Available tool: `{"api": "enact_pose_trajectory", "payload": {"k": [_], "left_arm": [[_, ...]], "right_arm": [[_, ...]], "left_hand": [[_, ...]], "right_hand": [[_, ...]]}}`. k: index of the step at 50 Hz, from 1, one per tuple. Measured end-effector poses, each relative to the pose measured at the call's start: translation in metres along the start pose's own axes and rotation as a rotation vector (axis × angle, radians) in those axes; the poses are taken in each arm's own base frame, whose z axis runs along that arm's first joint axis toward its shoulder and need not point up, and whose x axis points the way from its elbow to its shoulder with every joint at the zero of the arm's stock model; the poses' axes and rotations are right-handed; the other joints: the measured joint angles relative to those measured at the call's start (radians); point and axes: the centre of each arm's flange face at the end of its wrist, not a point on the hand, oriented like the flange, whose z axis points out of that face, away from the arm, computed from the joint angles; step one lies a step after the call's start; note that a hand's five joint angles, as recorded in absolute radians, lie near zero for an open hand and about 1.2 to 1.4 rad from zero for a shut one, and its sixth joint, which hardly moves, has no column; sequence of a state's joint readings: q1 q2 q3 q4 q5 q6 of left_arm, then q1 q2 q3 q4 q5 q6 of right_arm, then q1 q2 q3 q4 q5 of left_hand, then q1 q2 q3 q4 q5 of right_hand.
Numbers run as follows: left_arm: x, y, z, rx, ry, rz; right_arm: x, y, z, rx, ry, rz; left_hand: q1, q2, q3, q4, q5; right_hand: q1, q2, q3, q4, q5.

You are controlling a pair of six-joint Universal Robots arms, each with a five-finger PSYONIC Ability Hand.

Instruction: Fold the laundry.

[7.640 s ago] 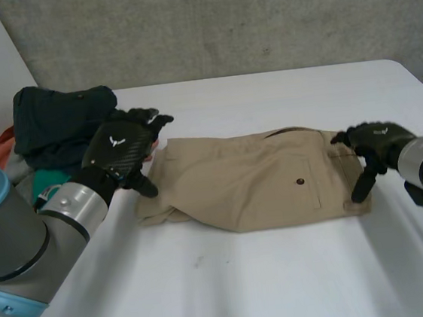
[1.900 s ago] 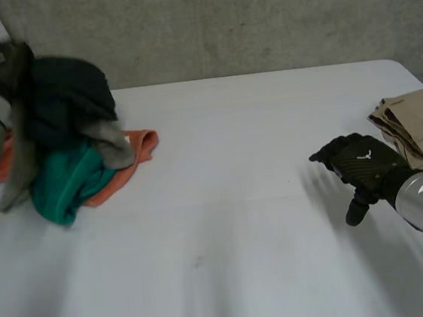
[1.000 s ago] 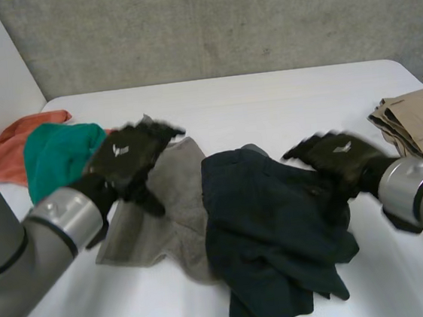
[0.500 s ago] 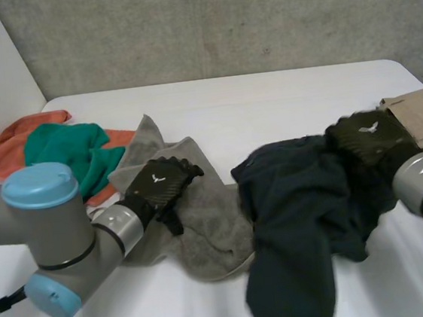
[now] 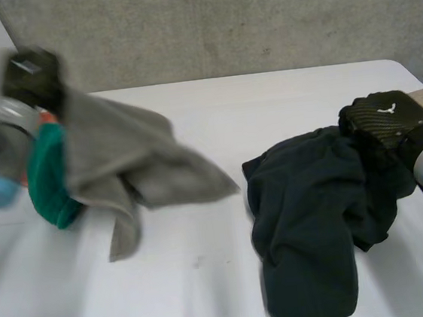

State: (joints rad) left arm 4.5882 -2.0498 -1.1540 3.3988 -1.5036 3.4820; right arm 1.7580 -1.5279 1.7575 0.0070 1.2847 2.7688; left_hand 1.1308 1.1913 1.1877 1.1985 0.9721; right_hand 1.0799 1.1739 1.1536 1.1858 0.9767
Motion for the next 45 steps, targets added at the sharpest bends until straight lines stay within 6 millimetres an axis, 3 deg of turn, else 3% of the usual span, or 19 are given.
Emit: {"api": "enact_pose_trajectory", "payload": {"k": [4, 6, 8, 9, 10, 12, 14, 20, 24, 25, 28, 29, 31, 34, 40, 42, 43, 45], "left_arm": [[-0.061, -0.016, 0.024, 0.076, -0.179, 0.006], [-0.077, -0.014, 0.031, 0.079, -0.214, 0.010], [-0.081, -0.005, 0.036, 0.055, -0.207, 0.012], [-0.080, -0.001, 0.037, 0.043, -0.197, 0.011], [-0.075, 0.007, 0.037, 0.014, -0.166, 0.010], [-0.063, 0.021, 0.034, -0.038, -0.106, 0.006], [-0.045, 0.036, 0.026, -0.100, -0.025, 0.004], [-0.009, 0.057, -0.004, -0.209, 0.119, 0.019], [0.007, 0.062, -0.028, -0.243, 0.175, 0.024], [0.014, 0.062, -0.038, -0.247, 0.191, 0.020], [0.026, 0.058, -0.058, -0.245, 0.226, 0.000], [0.029, 0.057, -0.062, -0.243, 0.235, -0.005], [0.038, 0.051, -0.077, -0.236, 0.265, -0.023], [0.049, 0.042, -0.095, -0.223, 0.308, -0.047], [0.072, 0.020, -0.129, -0.188, 0.419, -0.101], [0.084, 0.011, -0.143, -0.173, 0.480, -0.128], [0.084, 0.011, -0.143, -0.173, 0.480, -0.128], [0.099, 0.000, -0.160, -0.166, 0.551, -0.161]], "right_arm": [[-0.015, 0.001, -0.003, -0.009, -0.046, -0.006], [-0.023, 0.002, -0.004, -0.015, -0.070, -0.010], [-0.031, 0.003, -0.006, -0.022, -0.094, -0.016], [-0.034, 0.003, -0.007, -0.024, -0.103, -0.019], [-0.038, 0.004, -0.008, -0.028, -0.117, -0.023], [-0.045, 0.005, -0.010, -0.032, -0.139, -0.031], [-0.053, 0.005, -0.011, -0.032, -0.165, -0.044], [-0.073, 0.002, -0.013, -0.015, -0.233, -0.086], [-0.095, 0.001, -0.018, 0.003, -0.318, -0.114], [-0.111, 0.001, -0.022, 0.014, -0.383, -0.128], [-0.134, 0.003, -0.027, 0.029, -0.488, -0.156], [-0.139, 0.002, -0.028, 0.032, -0.509, -0.164], [-0.143, 0.000, -0.029, 0.037, -0.531, -0.179], [-0.136, -0.008, -0.027, 0.039, -0.513, -0.183], [-0.093, -0.031, -0.017, 0.011, -0.381, -0.089], [-0.069, -0.039, -0.014, -0.008, -0.313, -0.013], [-0.069, -0.039, -0.014, -0.008, -0.313, -0.013], [-0.037, -0.045, -0.011, -0.032, -0.228, 0.079]], "left_hand": [[0.000, 0.000, 0.000, 0.000, 0.000], [-0.013, -0.014, -0.013, -0.014, -0.004], [-0.322, -0.344, -0.338, -0.326, -0.285], [-0.372, -0.364, -0.358, -0.369, -0.328], [-0.664, -0.618, -0.609, -0.624, -0.578], [-0.899, -0.879, -0.870, -0.891, -0.829], [-0.939, -0.979, -0.977, -0.992, -0.924], [-0.939, -0.990, -0.985, -1.000, -0.925], [-0.939, -0.990, -0.985, -1.000, -0.925], [-0.939, -0.990, -0.985, -1.000, -0.925], [-0.939, -0.990, -0.985, -1.000, -0.925], [-0.939, -0.990, -0.985, -1.000, -0.925], [-0.939, -0.990, -0.985, -1.000, -0.925], [-0.939, -0.990, -0.985, -1.000, -0.925], [-0.939, -0.990, -0.985, -1.000, -0.925], [-0.939, -0.990, -0.985, -1.000, -0.925], [-0.939, -0.990, -0.985, -1.000, -0.925], [-0.939, -0.990, -0.985, -1.000, -0.925]], "right_hand": [[0.000, 0.000, 0.010, 0.005, 0.000], [0.000, 0.000, 0.012, 0.008, 0.012], [0.000, 0.000, 0.012, 0.008, 0.014], [0.000, 0.000, 0.012, 0.008, 0.014], [0.000, 0.000, 0.012, 0.008, 0.014], [0.000, 0.000, 0.016, 0.008, 0.014], [0.000, 0.000, 0.026, 0.008, 0.014], [0.000, 0.000, 0.027, 0.008, 0.014], [0.000, 0.000, 0.027, 0.008, 0.023], [-0.011, -0.017, 0.010, -0.010, 0.017], [-0.432, -0.473, -0.433, -0.456, -0.440], [-0.491, -0.534, -0.492, -0.516, -0.482], [-0.773, -0.847, -0.806, -0.835, -0.813], [-0.863, -0.965, -0.942, -0.972, -0.930], [-0.863, -0.968, -0.952, -0.983, -0.930], [-0.863, -0.968, -0.952, -0.983, -0.931], [-0.863, -0.968, -0.952, -0.983, -0.931], [-0.863, -0.968, -0.952, -0.983, -0.931]]}}
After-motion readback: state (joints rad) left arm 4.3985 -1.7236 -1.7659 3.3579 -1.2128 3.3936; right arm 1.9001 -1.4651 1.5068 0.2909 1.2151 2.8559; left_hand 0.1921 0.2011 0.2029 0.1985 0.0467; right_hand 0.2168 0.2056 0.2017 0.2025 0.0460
